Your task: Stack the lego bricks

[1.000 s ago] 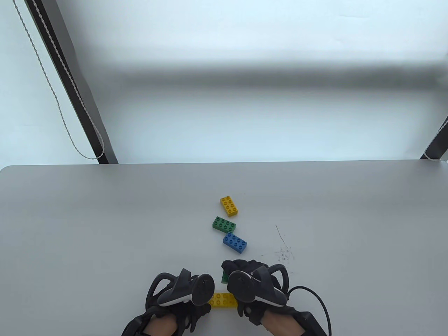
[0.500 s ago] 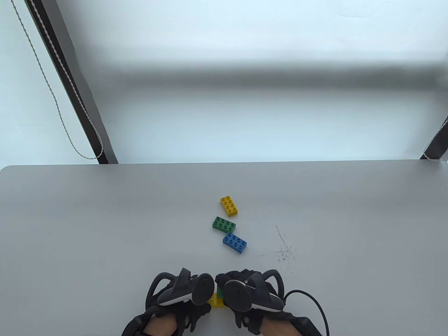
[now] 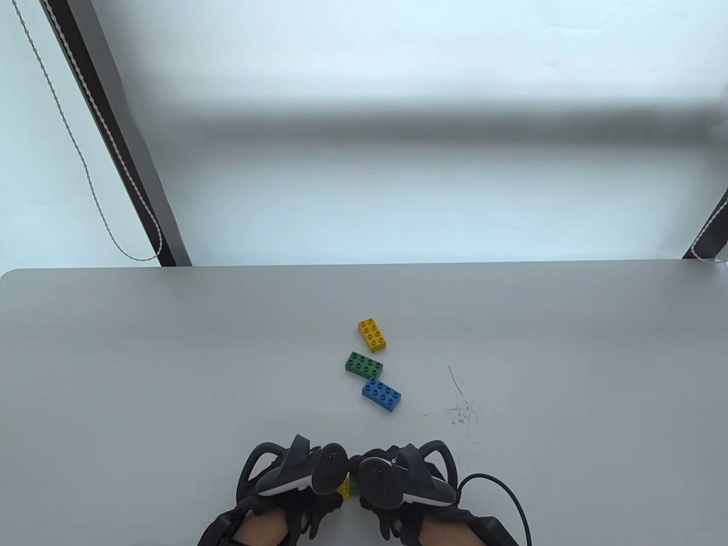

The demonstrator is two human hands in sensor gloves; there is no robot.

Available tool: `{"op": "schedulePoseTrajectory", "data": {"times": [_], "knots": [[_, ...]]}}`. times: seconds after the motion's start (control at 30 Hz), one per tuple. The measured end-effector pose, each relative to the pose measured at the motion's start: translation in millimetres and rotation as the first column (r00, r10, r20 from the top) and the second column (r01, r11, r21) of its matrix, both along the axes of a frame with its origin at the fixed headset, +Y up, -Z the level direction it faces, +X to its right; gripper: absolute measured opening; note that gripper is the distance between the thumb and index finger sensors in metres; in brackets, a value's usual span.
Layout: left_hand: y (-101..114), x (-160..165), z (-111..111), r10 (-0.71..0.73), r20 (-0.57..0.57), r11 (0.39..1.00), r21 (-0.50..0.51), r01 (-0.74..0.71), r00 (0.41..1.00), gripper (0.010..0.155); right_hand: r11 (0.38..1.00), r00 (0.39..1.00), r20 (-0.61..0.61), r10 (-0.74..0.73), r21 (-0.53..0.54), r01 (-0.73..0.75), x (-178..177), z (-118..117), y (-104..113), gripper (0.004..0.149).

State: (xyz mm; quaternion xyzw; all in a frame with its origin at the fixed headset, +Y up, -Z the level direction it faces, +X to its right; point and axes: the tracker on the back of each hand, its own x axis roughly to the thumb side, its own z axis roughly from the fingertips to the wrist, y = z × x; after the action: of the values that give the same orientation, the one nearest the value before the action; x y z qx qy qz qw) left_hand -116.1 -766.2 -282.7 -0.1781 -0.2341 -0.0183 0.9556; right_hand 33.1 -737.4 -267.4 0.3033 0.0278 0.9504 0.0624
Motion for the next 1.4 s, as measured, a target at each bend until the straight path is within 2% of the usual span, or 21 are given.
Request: {"op": "schedulePoseTrajectory", "data": {"times": [0.73, 1.4], "knots": [[0.2, -0.9, -1.6, 0.015, -0.023, 1.000, -0.016, -0.016, 1.000, 0.063, 0.999, 0.999, 0.044, -0.010, -0.030, 0.011, 1.8, -1.3, -3.3, 0.062], [-0.4, -2.3, -2.9, 0.024, -0.025, 0.999, -0.025, -0.025, 0.999, 0.063, 0.983, 0.995, 0.057, -0.076, -0.163, 0.085, 7.7, -15.8, -7.5, 0.063]]}}
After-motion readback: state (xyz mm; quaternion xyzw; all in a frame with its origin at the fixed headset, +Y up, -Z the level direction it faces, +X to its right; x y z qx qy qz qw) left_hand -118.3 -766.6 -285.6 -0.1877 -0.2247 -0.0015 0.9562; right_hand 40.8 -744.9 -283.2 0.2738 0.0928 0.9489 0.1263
